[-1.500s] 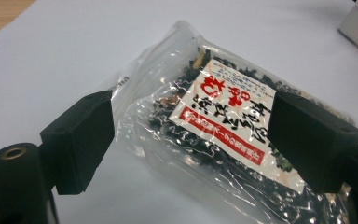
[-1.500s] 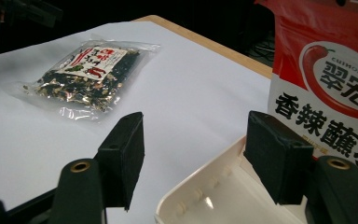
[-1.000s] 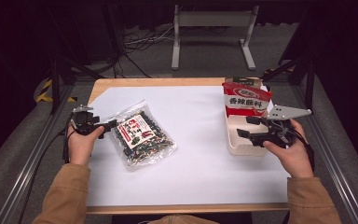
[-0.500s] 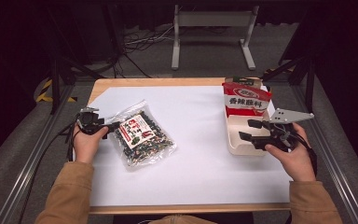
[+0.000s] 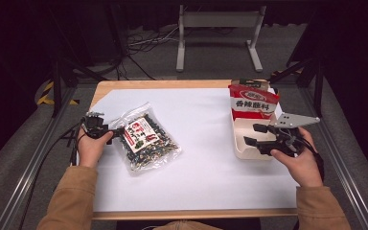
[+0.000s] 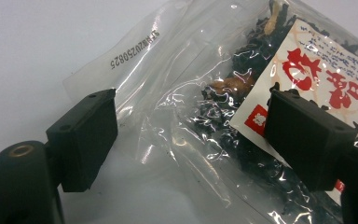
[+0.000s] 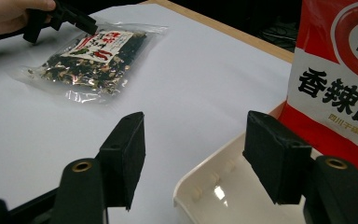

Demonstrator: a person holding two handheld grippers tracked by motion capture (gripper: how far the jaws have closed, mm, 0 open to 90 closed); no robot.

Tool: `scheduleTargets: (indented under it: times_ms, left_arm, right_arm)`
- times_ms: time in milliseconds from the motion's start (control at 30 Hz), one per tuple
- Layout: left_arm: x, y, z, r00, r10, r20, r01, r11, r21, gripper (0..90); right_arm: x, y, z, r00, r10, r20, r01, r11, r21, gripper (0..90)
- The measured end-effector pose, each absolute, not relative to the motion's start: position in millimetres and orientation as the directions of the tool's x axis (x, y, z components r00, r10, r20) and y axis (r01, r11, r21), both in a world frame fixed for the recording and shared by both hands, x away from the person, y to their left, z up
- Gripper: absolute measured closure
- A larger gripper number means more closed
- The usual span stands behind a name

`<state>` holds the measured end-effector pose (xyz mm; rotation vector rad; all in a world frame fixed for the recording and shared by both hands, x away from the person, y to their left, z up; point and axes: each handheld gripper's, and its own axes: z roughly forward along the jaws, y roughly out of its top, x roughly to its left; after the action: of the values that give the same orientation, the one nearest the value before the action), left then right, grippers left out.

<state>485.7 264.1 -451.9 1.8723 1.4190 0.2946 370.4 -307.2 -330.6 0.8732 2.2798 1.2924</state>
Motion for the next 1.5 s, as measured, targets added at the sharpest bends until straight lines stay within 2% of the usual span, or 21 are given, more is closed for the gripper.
scheduleTargets:
  times_ms: [200, 300, 367, 567, 700, 900, 933, 967, 1267, 1500]
  left_arm:
    - [485.5, 256.8, -453.9, 0.364, 0.908, -0.209, 0.704, -0.121, 0.7, 18.8]
    - [484.4, 251.3, -454.6, 0.362, 0.911, -0.198, 0.694, -0.121, 0.709, 23.6]
    - [483.6, 248.5, -453.4, 0.361, 0.911, -0.199, 0.7, -0.124, 0.704, 30.4]
    - [482.0, 250.3, -453.6, 0.357, 0.91, -0.21, 0.699, -0.111, 0.706, 38.9]
    - [480.0, 247.5, -451.6, 0.347, 0.913, -0.216, 0.711, -0.106, 0.695, 51.7]
    - [478.9, 249.7, -452.6, 0.329, 0.916, -0.228, 0.709, -0.08, 0.701, 60.4]
    - [478.1, 251.7, -452.9, 0.324, 0.922, -0.211, 0.702, -0.085, 0.707, 63.6]
    - [477.9, 252.7, -454.0, 0.319, 0.919, -0.23, 0.705, -0.069, 0.706, 71.4]
    - [478.0, 256.7, -451.6, 0.324, 0.911, -0.256, 0.706, -0.052, 0.706, 75.4]
    - [471.4, 254.1, -436.7, 0.359, 0.904, -0.23, 0.648, -0.064, 0.759, 77.6]
  right_arm:
    - [371.1, -307.4, -332.0, -0.734, 0.679, -0.02, 0.332, 0.384, 0.862, 37.8]
    - [371.2, -306.5, -331.8, -0.734, 0.679, -0.017, 0.333, 0.383, 0.862, 37.5]
    - [371.4, -305.4, -331.5, -0.736, 0.676, -0.018, 0.33, 0.383, 0.863, 37.3]
    - [372.4, -302.0, -332.2, -0.741, 0.671, -0.019, 0.33, 0.389, 0.86, 37.2]
    - [373.2, -300.3, -332.5, -0.744, 0.668, -0.02, 0.328, 0.391, 0.86, 37.3]
    - [373.0, -300.7, -332.1, -0.743, 0.668, -0.024, 0.324, 0.392, 0.861, 37.3]
    - [372.8, -301.0, -332.1, -0.743, 0.669, -0.026, 0.324, 0.393, 0.861, 37.3]
    - [372.7, -301.2, -332.0, -0.743, 0.669, -0.026, 0.323, 0.392, 0.861, 37.3]
    - [373.4, -301.9, -333.6, -0.743, 0.669, -0.024, 0.327, 0.393, 0.86, 37.3]
    - [372.8, -302.7, -333.5, -0.741, 0.671, -0.024, 0.325, 0.39, 0.862, 37.7]
